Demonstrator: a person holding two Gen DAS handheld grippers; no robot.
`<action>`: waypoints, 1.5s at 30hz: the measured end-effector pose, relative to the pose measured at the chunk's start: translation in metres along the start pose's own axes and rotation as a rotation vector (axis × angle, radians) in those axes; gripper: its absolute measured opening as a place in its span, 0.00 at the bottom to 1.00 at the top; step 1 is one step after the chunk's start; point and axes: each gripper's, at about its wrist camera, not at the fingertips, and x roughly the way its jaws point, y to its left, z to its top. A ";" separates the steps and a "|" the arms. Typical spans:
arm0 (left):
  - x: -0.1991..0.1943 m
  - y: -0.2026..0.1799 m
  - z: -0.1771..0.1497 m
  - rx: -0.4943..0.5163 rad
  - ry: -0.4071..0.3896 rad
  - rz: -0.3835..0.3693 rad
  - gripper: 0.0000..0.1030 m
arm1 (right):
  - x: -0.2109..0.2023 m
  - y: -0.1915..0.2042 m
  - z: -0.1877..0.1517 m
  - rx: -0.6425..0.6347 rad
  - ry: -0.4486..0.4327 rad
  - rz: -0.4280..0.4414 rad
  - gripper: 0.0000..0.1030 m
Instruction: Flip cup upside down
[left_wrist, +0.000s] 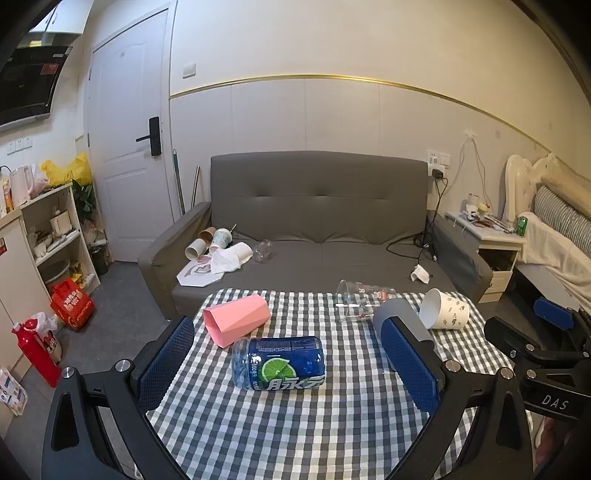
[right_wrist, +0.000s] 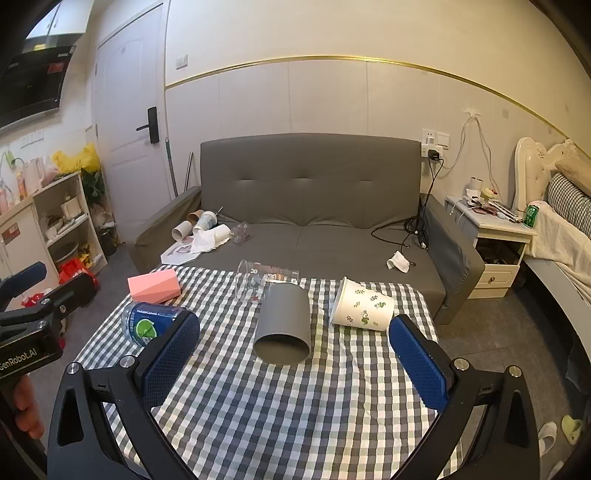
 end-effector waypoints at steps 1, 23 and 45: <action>0.000 0.000 0.000 0.000 -0.001 0.001 1.00 | -0.001 0.000 0.000 0.000 0.000 0.000 1.00; -0.006 0.000 0.006 0.007 -0.011 0.006 1.00 | 0.011 -0.002 -0.008 -0.007 0.008 0.001 1.00; -0.006 -0.002 0.004 0.007 -0.012 0.005 1.00 | 0.013 -0.002 -0.009 -0.017 0.010 -0.002 1.00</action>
